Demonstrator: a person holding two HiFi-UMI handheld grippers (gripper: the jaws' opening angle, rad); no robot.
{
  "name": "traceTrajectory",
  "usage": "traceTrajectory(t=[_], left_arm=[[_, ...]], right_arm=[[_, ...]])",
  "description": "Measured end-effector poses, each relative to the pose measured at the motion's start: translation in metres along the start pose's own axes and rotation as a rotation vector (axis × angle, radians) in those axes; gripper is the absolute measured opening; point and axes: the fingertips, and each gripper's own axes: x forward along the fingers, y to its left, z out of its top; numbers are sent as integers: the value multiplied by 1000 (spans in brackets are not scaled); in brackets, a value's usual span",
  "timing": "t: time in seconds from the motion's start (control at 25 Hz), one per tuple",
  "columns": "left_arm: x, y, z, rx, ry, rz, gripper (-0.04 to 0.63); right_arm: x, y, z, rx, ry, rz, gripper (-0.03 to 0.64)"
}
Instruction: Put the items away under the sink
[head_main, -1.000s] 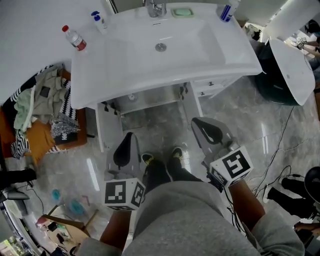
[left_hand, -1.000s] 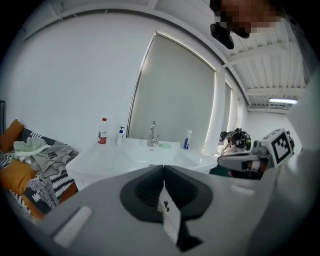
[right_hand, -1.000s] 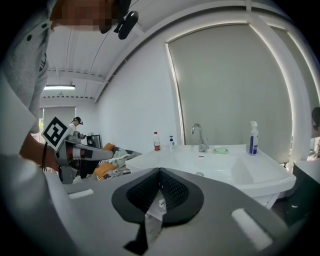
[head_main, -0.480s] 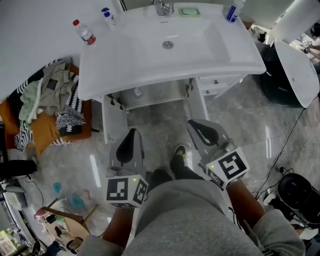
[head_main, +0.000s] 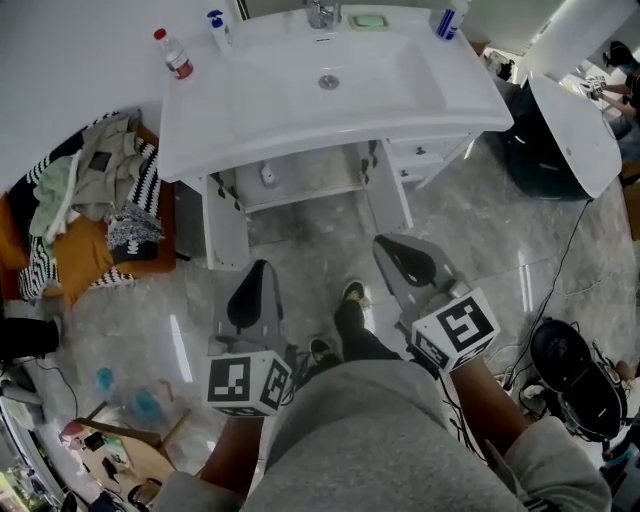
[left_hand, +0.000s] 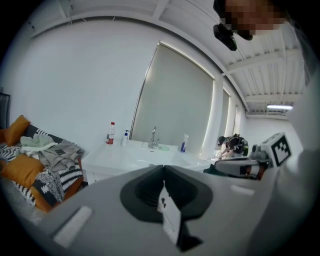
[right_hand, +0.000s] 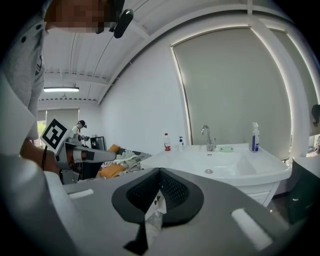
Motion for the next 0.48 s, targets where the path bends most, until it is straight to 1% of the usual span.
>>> traceTrajectory(t=[0.32,0.48], left_arm=[[-70,3,-6,0,-38,-13,12],[-100,8,-12,-5,-51,-4,12]], right_arm=[[-48,50,-9,-5,-7,-49,-2],[-66,74,-15,1,-11,-59,-2]])
